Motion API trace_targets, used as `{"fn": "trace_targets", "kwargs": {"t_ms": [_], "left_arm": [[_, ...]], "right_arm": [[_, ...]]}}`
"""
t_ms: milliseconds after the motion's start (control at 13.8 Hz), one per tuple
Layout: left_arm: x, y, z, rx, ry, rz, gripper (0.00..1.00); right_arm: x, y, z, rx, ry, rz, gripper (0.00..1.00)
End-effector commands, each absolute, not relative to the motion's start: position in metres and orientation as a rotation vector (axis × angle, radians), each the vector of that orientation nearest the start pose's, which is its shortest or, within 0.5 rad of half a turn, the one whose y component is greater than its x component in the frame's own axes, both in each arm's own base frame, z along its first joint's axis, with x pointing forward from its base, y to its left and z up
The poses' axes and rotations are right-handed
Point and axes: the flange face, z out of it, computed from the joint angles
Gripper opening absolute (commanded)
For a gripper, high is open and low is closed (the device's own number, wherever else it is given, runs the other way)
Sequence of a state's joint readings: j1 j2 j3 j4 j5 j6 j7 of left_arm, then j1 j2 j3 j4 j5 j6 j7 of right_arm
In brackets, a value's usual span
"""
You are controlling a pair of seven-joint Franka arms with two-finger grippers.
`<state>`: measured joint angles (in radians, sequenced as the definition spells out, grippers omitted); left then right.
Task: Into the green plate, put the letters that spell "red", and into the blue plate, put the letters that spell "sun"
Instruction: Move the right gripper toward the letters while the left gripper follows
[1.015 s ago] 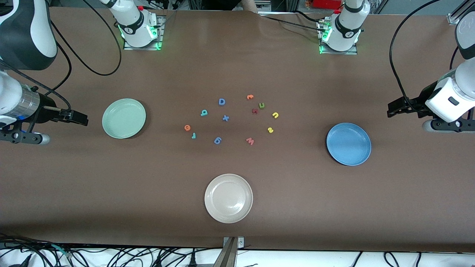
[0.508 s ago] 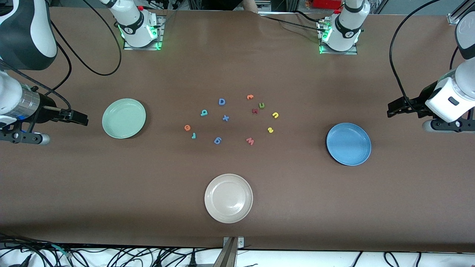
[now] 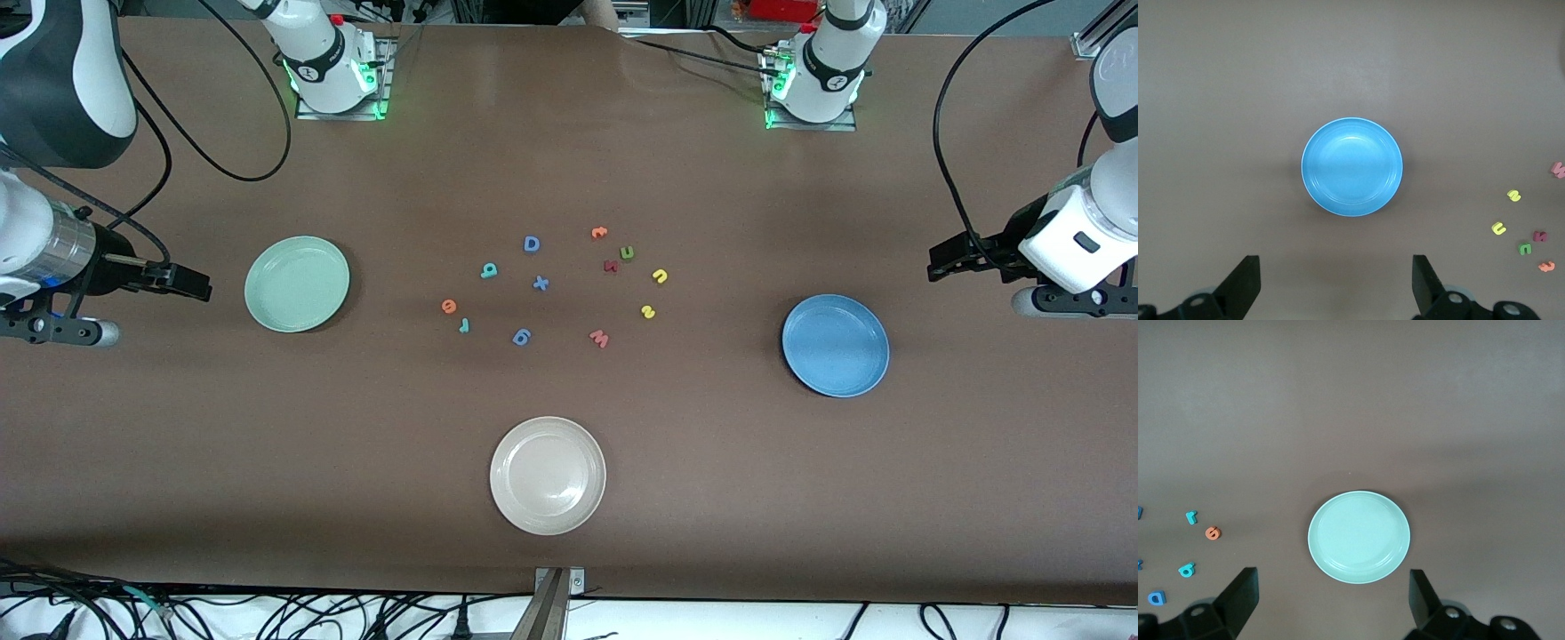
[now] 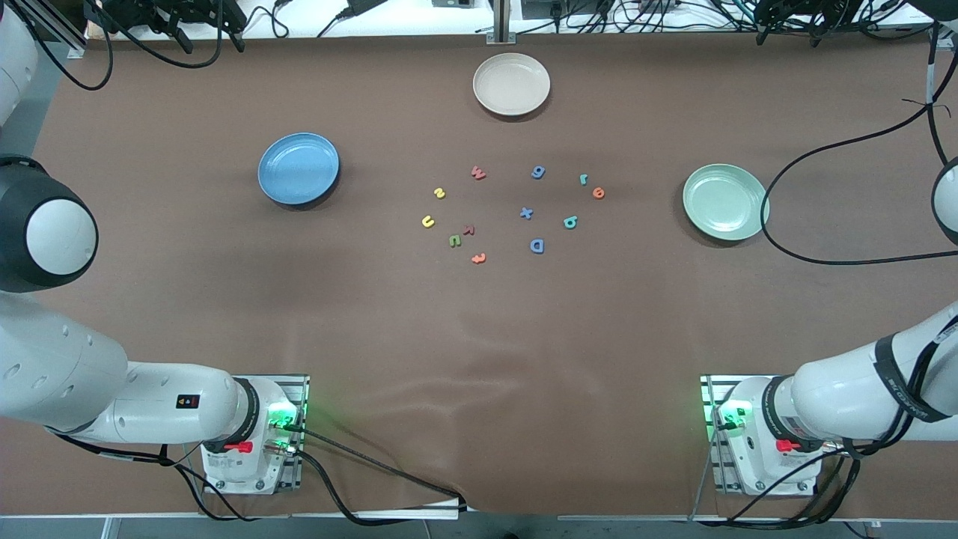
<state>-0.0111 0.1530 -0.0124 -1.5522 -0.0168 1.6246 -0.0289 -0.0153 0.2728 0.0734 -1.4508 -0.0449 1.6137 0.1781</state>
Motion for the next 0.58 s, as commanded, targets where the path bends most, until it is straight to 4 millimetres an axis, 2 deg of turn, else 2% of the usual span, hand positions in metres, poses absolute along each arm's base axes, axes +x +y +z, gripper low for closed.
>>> {"fn": "trace_targets", "kwargs": {"t_ms": [0, 145, 218, 508], "left_arm": [[0.597, -0.017, 0.55, -3.187, 0.008, 0.143, 1.0], [0.597, -0.017, 0.55, -3.187, 0.005, 0.143, 1.0], [0.597, -0.017, 0.55, -3.187, 0.008, 0.143, 1.0], [0.598, -0.017, 0.551, -3.188, 0.01, 0.141, 1.0]], "right_arm": [[0.629, 0.028, 0.527, -3.169, 0.196, 0.168, 1.0], [0.631, 0.033, 0.521, -3.161, 0.258, 0.175, 1.0], [0.633, 0.042, 0.515, -3.156, 0.305, 0.179, 0.99], [0.631, 0.107, 0.484, -3.154, 0.432, 0.177, 0.99]]}}
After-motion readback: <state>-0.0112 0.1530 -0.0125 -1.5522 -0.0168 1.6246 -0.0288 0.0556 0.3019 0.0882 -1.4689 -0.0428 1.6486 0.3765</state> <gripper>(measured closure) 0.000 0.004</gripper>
